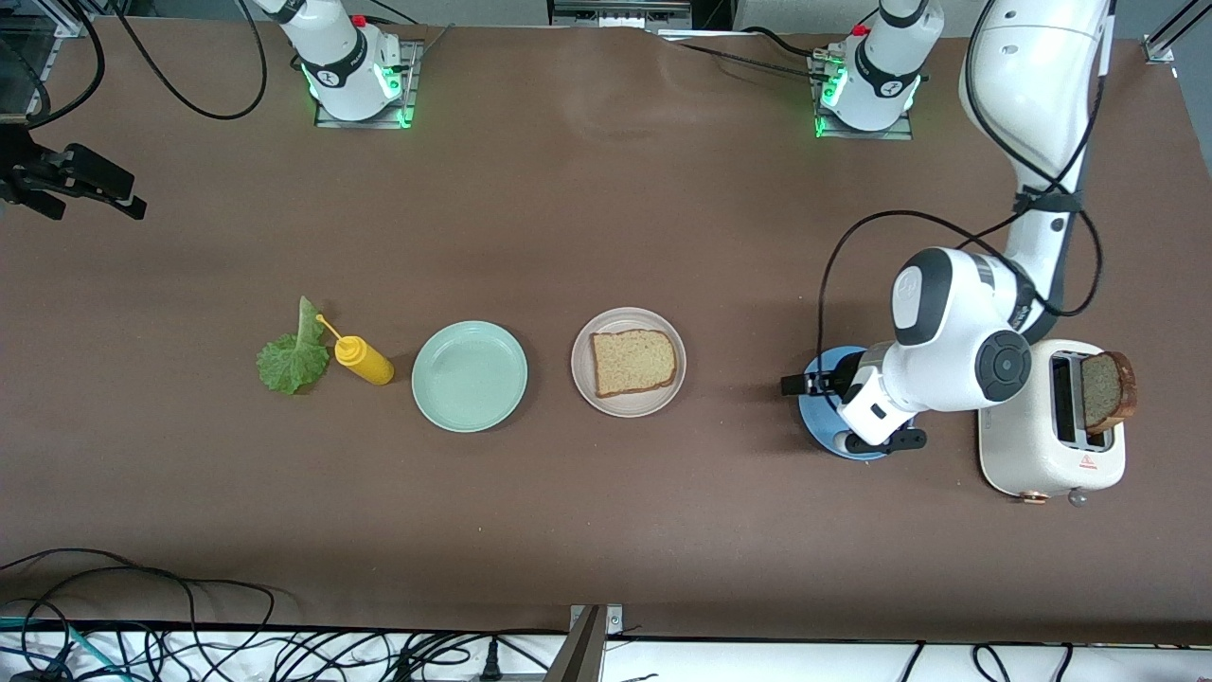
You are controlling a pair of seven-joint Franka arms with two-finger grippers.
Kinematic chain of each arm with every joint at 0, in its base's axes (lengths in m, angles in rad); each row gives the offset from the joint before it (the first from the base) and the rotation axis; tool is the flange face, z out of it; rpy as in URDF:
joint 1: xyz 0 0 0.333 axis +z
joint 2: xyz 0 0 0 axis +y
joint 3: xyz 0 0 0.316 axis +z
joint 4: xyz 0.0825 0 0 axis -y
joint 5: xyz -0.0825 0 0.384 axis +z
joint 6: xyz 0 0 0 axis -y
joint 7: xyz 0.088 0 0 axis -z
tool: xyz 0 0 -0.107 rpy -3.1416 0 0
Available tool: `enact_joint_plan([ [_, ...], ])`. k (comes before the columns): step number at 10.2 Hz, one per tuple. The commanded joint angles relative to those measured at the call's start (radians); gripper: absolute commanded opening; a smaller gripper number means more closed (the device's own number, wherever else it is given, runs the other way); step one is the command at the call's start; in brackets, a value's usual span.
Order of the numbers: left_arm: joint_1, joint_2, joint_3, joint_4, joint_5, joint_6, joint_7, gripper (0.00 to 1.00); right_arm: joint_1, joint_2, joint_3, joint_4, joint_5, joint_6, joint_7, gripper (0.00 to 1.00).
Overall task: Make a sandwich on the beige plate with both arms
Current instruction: 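Raise the left gripper back while the right gripper reaches the lettuce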
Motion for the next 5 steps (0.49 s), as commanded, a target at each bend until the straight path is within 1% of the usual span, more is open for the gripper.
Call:
enact_joint_plan([
  [1, 0.04, -0.063, 0.001, -0.023, 0.119, -0.089, 0.007, 1.0, -0.008, 0.034, 0.002, 0.016, 0.017, -0.019, -0.001, 1.0],
  [3, 0.066, -0.098, -0.001, -0.044, 0.216, -0.102, 0.012, 1.0, -0.009, 0.063, 0.002, 0.012, 0.014, -0.03, -0.01, 1.0],
  [5, 0.094, -0.109, -0.006, -0.051, 0.256, -0.105, 0.023, 1.0, -0.009, 0.071, -0.009, -0.002, 0.013, -0.044, -0.011, 1.0],
])
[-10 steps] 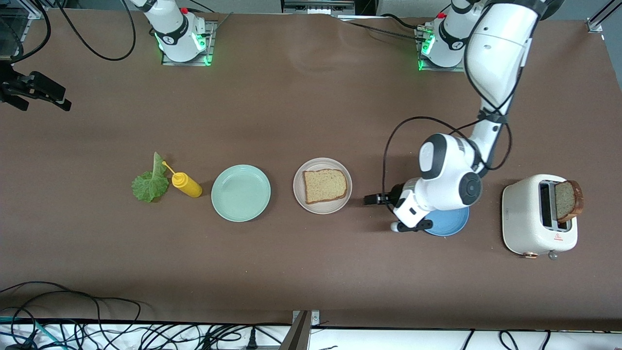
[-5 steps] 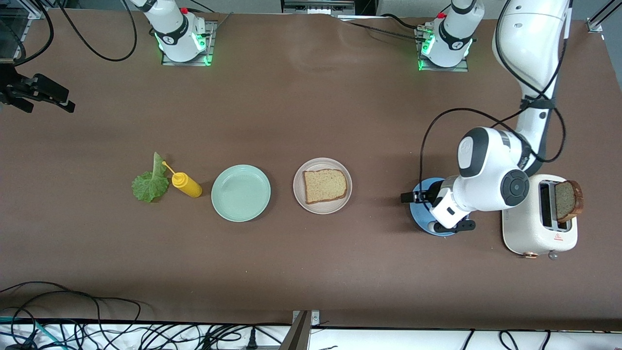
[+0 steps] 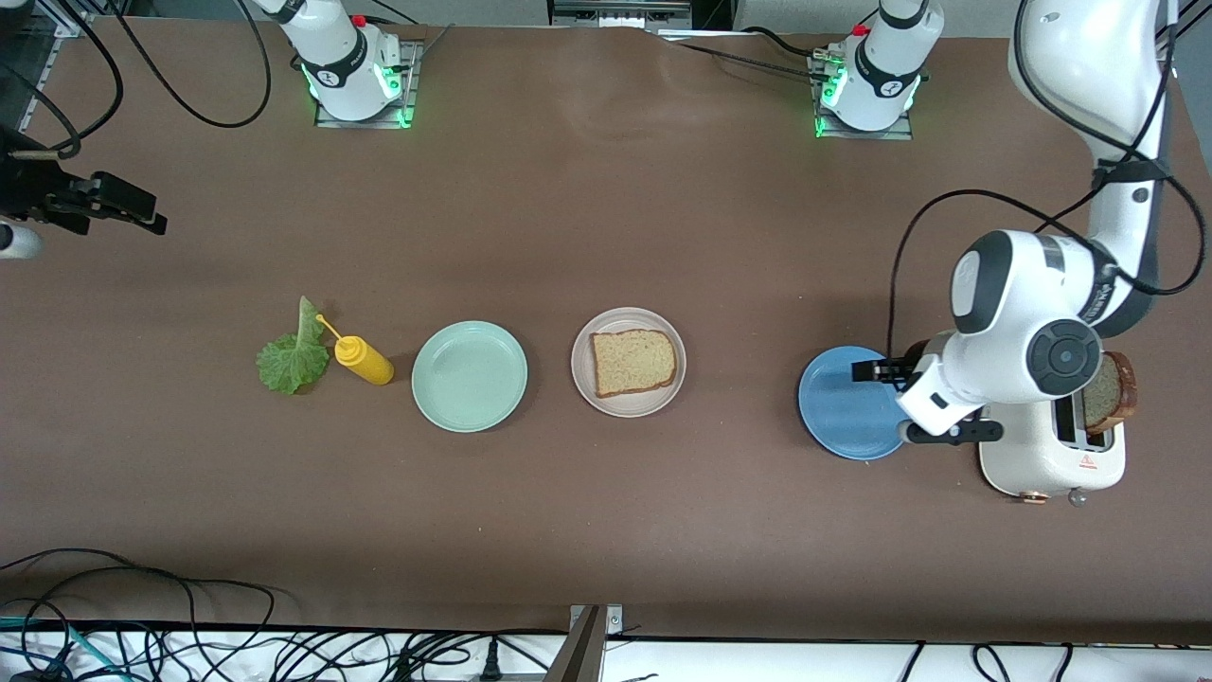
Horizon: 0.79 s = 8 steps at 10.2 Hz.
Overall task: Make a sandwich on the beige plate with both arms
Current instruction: 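Raise the left gripper back while the right gripper reaches the lettuce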
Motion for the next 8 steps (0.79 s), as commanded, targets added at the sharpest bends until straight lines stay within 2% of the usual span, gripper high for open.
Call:
enact_joint_plan([
  [1, 0.038, -0.04, -0.011, -0.038, 0.043, -0.006, 0.068, 1.0, -0.009, 0.01, -0.006, -0.029, 0.007, -0.014, -0.011, 1.0],
  [5, 0.092, -0.05, -0.013, -0.029, 0.048, -0.041, 0.191, 1.0, -0.006, 0.011, -0.003, -0.204, -0.05, 0.15, -0.009, 1.0],
  [8, 0.094, -0.11, -0.016, -0.026, 0.048, -0.067, 0.188, 1.0, -0.006, 0.005, -0.004, -0.406, -0.052, 0.381, -0.008, 1.0],
])
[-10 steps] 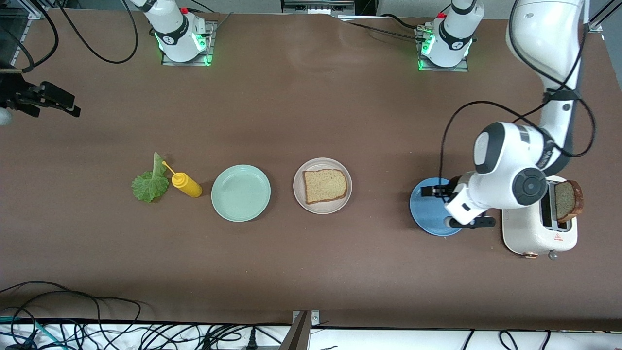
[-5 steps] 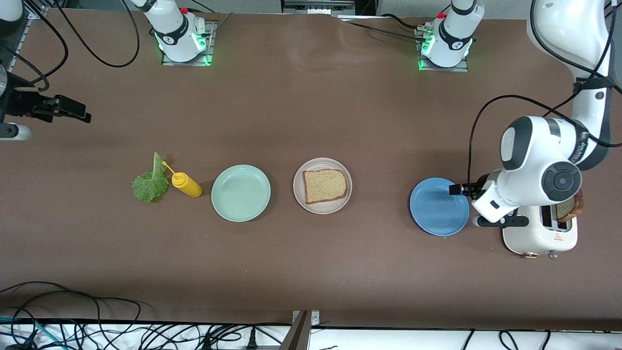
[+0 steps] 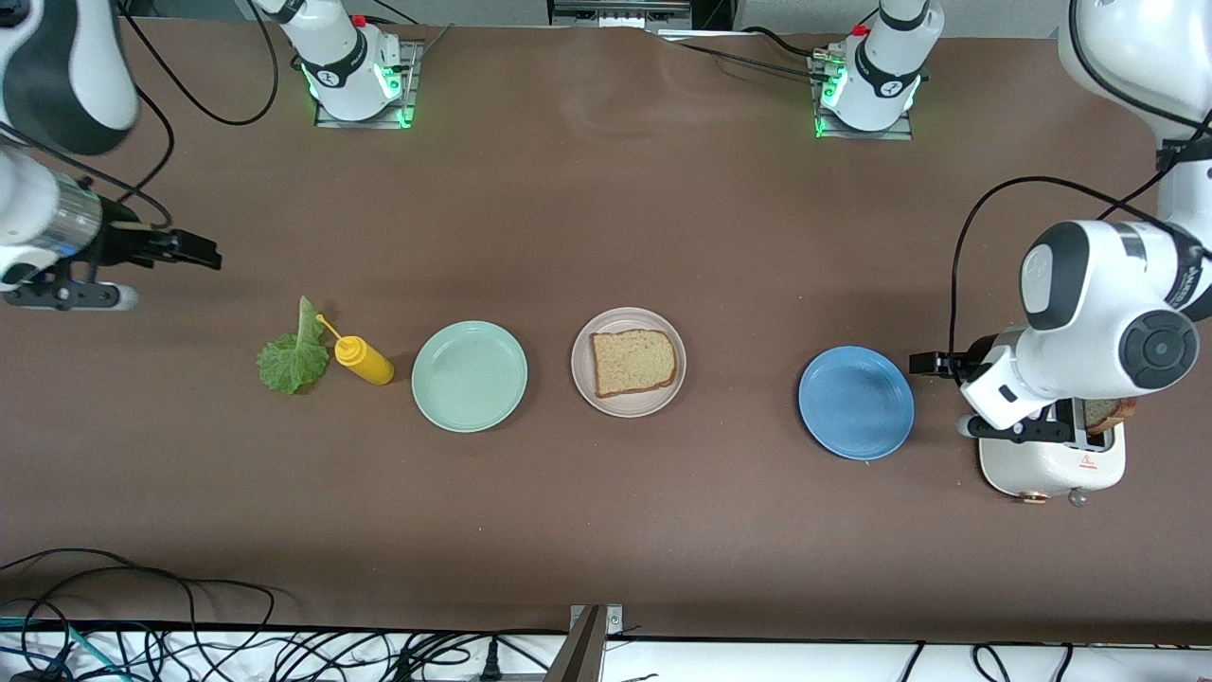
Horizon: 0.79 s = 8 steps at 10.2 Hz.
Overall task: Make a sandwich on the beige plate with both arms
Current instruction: 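Raise the left gripper back while the right gripper reaches the lettuce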
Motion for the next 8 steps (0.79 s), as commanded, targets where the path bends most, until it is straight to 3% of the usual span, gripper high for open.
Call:
enact_joint_plan([
  [1, 0.006, -0.081, -0.013, -0.027, 0.034, -0.037, 0.016, 1.0, -0.004, -0.03, 0.004, -0.171, -0.025, 0.189, -0.002, 1.0],
  [5, 0.008, -0.162, -0.012, -0.033, 0.035, -0.118, 0.042, 1.0, -0.004, 0.071, 0.005, -0.251, -0.025, 0.358, 0.007, 1.0],
  [8, 0.009, -0.164, -0.012, -0.034, 0.034, -0.121, 0.045, 1.0, -0.004, 0.181, 0.007, -0.289, -0.023, 0.51, 0.007, 1.0],
])
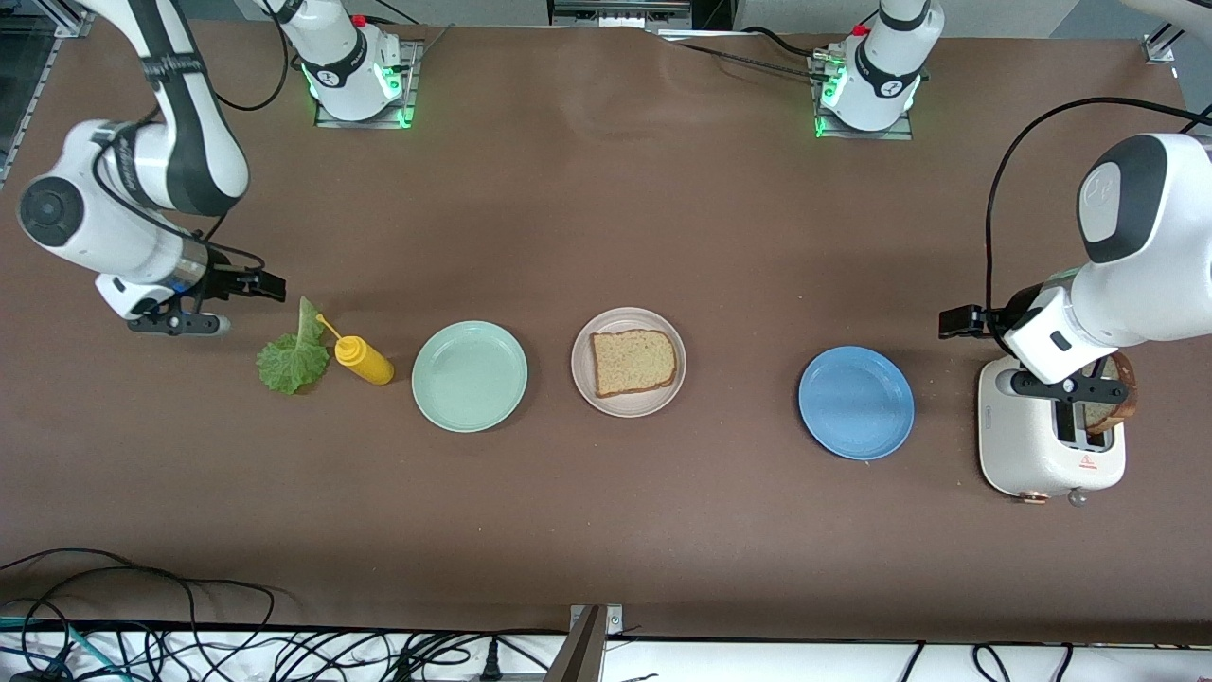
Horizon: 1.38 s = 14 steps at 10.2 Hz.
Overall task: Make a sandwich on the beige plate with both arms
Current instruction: 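Raise the left gripper back while the right gripper reaches the lettuce, then grasp the green lettuce leaf with the right gripper and lift it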
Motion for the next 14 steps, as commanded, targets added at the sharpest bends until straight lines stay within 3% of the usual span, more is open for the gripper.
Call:
enact_joint_plan([
  [1, 0.014, -0.027, -0.007, -0.032, 0.035, 0.006, 0.026, 1.0, -0.003, 0.092, 0.008, -0.014, -0.012, 0.119, 0.008, 1.0],
  [6, 0.017, -0.053, -0.007, -0.029, 0.058, 0.011, 0.026, 1.0, -0.003, 0.185, 0.025, -0.011, 0.029, 0.214, 0.01, 1.0],
  [7, 0.015, -0.065, -0.007, -0.031, 0.055, 0.011, 0.019, 1.0, -0.003, 0.198, 0.025, -0.008, 0.029, 0.214, 0.01, 0.9],
  [8, 0.017, -0.083, -0.007, -0.038, 0.05, 0.009, 0.023, 1.0, -0.003, 0.199, 0.025, -0.006, 0.029, 0.214, 0.01, 0.56],
  [10, 0.006, -0.125, -0.007, -0.075, 0.046, 0.009, 0.016, 1.0, -0.003, 0.199, 0.025, 0.003, 0.029, 0.207, 0.01, 0.28],
  [11, 0.006, -0.143, -0.007, -0.072, 0.044, 0.008, 0.011, 1.0, -0.003, 0.199, 0.025, 0.009, 0.031, 0.204, 0.01, 0.17],
  [14, 0.008, -0.211, -0.006, -0.057, -0.064, -0.046, -0.053, 1.0, -0.003, 0.196, 0.023, 0.035, 0.029, 0.179, 0.001, 0.01],
])
